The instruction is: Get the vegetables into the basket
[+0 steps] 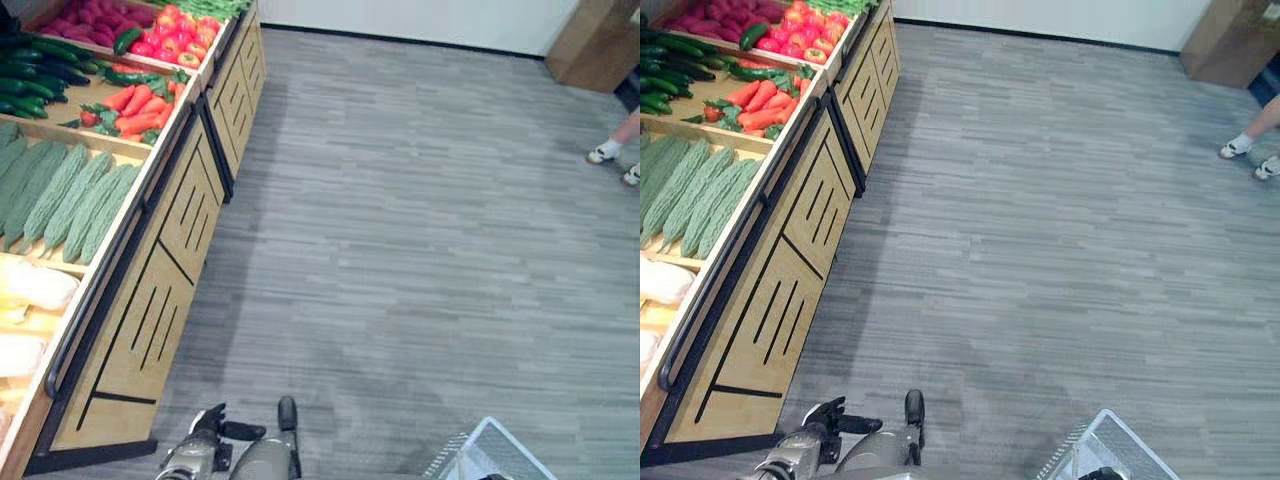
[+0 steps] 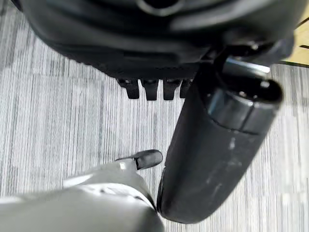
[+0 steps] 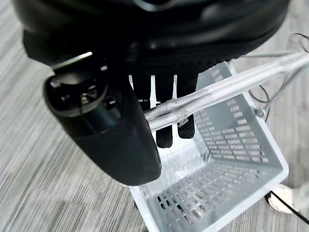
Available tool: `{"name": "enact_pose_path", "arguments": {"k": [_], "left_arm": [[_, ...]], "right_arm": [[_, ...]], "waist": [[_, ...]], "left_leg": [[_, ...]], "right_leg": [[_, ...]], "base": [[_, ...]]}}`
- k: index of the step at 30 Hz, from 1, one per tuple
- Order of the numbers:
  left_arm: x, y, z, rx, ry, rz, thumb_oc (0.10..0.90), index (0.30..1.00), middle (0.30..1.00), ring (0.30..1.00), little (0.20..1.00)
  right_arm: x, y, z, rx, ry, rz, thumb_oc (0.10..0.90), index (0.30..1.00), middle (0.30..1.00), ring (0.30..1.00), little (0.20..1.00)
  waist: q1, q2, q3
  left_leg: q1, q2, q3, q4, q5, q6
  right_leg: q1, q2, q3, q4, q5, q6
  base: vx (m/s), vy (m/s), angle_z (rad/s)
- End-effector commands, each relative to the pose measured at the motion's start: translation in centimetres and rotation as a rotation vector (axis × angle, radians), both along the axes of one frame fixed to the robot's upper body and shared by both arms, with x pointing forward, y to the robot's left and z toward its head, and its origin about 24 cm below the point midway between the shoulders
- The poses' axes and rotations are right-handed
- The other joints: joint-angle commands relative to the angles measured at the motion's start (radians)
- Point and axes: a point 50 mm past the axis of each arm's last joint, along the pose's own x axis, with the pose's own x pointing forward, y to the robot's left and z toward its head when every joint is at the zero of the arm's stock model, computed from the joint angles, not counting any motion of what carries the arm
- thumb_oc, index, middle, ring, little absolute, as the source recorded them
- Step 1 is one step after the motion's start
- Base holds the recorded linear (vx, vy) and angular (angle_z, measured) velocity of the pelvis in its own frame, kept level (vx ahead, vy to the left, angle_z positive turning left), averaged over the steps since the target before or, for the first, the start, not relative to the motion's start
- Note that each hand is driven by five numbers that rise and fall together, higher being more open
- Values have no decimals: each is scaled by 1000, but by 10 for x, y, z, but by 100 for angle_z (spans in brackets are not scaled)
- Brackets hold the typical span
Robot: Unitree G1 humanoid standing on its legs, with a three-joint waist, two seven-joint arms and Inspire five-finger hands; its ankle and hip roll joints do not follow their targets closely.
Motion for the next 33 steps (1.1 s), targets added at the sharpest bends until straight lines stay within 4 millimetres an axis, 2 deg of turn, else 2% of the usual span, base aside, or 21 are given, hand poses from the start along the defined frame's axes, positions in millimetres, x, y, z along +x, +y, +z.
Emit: {"name": "enact_pose_path", "arguments": {"k": [1,2,4,5,6,7,8,9,11,12,13,15,17,19,22,27,33], "left_arm": [[-2,-3,-1,11,7,-29,900,1000,1000,1000,1000],[-3,-3,-1,11,7,-29,900,1000,1000,1000,1000],[-4,-1,-1,19,15,-35,900,1000,1000,1000,1000],[-4,1,-1,21,13,-34,900,1000,1000,1000,1000],[-3,2,0,22,7,-34,900,1000,1000,1000,1000],[-3,2,0,22,7,-34,900,1000,1000,1000,1000],[-1,3,1,23,1,-34,900,1000,1000,1000,1000],[0,4,1,24,1,-36,900,1000,1000,1000,1000],[3,5,3,32,-3,-38,900,1000,1000,1000,1000],[4,6,3,32,-3,-38,900,1000,1000,1000,1000],[4,7,3,36,-2,-37,900,1000,1000,1000,1000],[6,7,4,42,2,-48,900,1000,1000,1000,1000],[8,5,4,43,-1,-63,900,1000,1000,1000,1000],[9,4,4,48,3,-86,900,1000,1000,1000,1000],[6,0,2,39,5,-86,900,1000,1000,1000,1000],[-4,-3,-2,30,34,-75,900,1000,1000,1000,1000],[-10,-4,-5,22,50,-70,900,1000,1000,1000,1000]], "right_arm": [[6,2,1,53,-37,-32,400,300,300,300,300],[6,2,1,53,-36,-32,400,300,300,300,300],[7,3,1,56,-40,-31,400,300,300,300,300],[6,3,0,56,-32,-28,400,300,300,300,300],[5,3,0,56,-30,-27,400,300,300,300,300],[5,3,0,56,-30,-27,400,300,300,300,300],[5,4,0,59,-30,-31,400,300,300,300,300],[6,3,0,56,-31,-32,400,300,300,300,300],[4,1,1,50,-29,-31,400,300,300,300,300],[4,1,1,49,-30,-33,400,300,300,300,300],[2,1,0,48,-24,-34,400,300,300,300,300],[0,2,0,49,-21,-37,400,300,300,300,300],[-2,4,-1,53,-15,-46,400,300,300,300,300],[-5,4,-1,58,-9,-54,400,300,300,300,300],[-7,6,-2,55,-3,-48,400,300,300,300,300],[-3,3,-1,43,-18,-41,400,300,300,300,300],[-2,0,0,35,-19,-32,400,300,300,300,300]], "waist": [[-1,19,-35],[0,18,-36],[1,7,-41],[1,-1,-39],[2,-2,-35],[2,-3,-35],[4,-1,-20],[0,7,-8],[-19,36,22],[-23,48,32],[-34,53,41],[-52,64,54],[-80,61,68],[-100,57,67],[-93,48,53],[-79,53,20],[-75,58,3]], "left_leg": [[-103,106,18,54,33,-121],[-104,105,20,55,32,-121],[-88,96,35,57,7,-112],[-68,87,48,52,-11,-103],[-56,83,51,47,-20,-99],[-56,83,51,47,-20,-99],[-21,77,57,39,-44,-89],[-1,84,56,32,-51,-91],[52,101,52,13,-69,-90],[75,106,50,5,-77,-93],[95,107,42,1,-85,-98],[118,110,11,1,-94,-115],[145,100,-24,1,-108,-128],[161,90,-54,1,-118,-133],[158,89,-36,1,-123,-134],[155,90,-54,1,-123,-149],[177,101,-59,1,-128,-160]], "right_leg": [[-36,36,26,45,-55,41],[-38,35,28,46,-56,41],[-58,25,20,85,-11,64],[-85,17,2,136,42,90],[-102,15,-10,171,67,103],[-103,15,-10,172,66,103],[-158,3,-68,291,143,141],[-192,4,-98,347,187,150],[-269,-5,-168,457,227,150],[-308,-36,-212,479,237,150],[-336,-67,-245,475,220,142],[-385,-78,-252,370,169,118],[-422,-58,-209,224,145,103],[-388,-35,-147,162,131,103],[-344,-43,-176,96,124,101],[-236,-32,-199,-17,115,80],[-197,-22,-206,-38,102,71]], "base": [[128,121,-16],[141,118,-18],[123,93,-30],[124,107,-24],[79,76,-12],[59,97,-6],[39,89,-5],[47,123,-3],[64,111,3],[152,80,21],[207,8,15],[248,-44,5],[252,-56,46],[149,-7,66],[3,-9,78],[41,-57,1],[37,-49,5]]}}
